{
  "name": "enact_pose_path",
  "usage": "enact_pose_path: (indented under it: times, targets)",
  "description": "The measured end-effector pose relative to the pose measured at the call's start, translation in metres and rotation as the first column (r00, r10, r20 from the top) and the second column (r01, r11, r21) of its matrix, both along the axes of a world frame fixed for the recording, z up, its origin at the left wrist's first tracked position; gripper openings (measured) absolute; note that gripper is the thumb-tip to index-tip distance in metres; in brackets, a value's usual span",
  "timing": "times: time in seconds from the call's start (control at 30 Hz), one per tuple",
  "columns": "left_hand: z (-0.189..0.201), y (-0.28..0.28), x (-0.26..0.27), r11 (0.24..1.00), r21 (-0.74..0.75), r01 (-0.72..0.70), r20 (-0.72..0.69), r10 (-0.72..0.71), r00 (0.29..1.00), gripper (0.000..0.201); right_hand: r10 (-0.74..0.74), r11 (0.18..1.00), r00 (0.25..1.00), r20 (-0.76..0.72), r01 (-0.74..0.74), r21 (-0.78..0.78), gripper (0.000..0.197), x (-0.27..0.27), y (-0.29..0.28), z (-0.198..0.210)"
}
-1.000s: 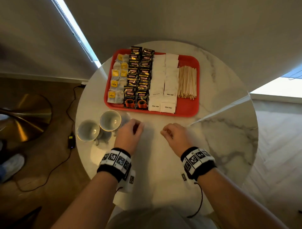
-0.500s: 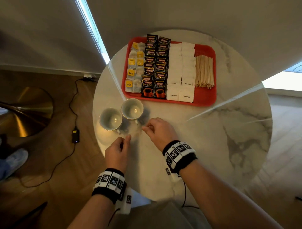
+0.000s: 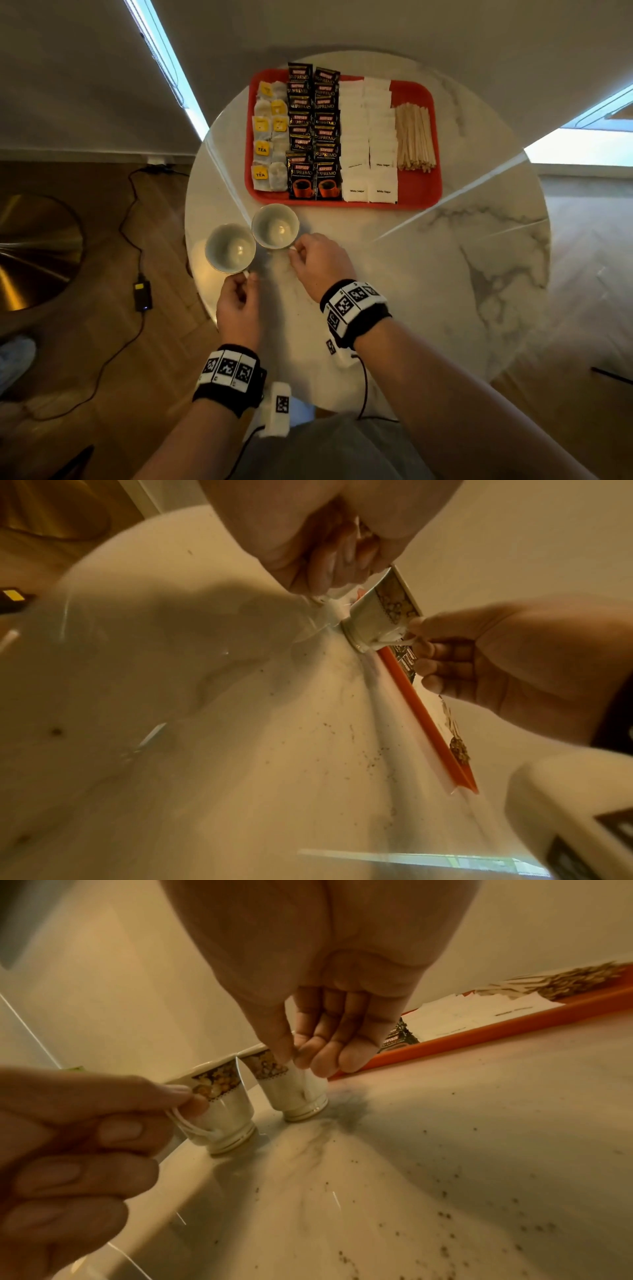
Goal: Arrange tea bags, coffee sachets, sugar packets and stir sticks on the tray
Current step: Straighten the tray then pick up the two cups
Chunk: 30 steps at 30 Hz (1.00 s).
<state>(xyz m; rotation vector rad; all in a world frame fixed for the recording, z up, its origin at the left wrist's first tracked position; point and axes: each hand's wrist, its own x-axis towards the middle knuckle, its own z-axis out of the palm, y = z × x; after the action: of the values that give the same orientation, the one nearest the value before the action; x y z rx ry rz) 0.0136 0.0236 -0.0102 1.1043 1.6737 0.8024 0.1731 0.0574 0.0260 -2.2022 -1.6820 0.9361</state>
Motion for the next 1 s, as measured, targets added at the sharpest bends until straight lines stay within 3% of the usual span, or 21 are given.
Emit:
enact_pose_path:
  times: [0.3,0.53,0.8,1.0]
  targets:
    - [-0.013,-0.003,0.022,0.999,0.011,0.043,0.050,-0.044,0.998,0.021,-0.045,0.999,0.998,-0.050,0.044,-0.027,0.017,0.025,-0.017,0.004]
    - [0.009,-0.014,0.064,0.987,0.118,0.112,0.075,-0.121,0.990,0.031,-0.151,0.987,0.980,-0.129,0.156,0.027,0.014,0.080,-0.055,0.021]
    - [0.035,-0.005,0.179,0.979,0.151,0.140,0.163,-0.164,0.973,0.018,-0.307,0.942,0.944,-0.122,0.320,0.104,0.014,0.183,-0.078,0.042]
    - [0.041,0.011,0.292,0.970,0.150,0.190,0.189,-0.216,0.958,0.026,-0.463,0.850,0.873,-0.156,0.487,0.201,0.010,0.288,-0.074,0.027]
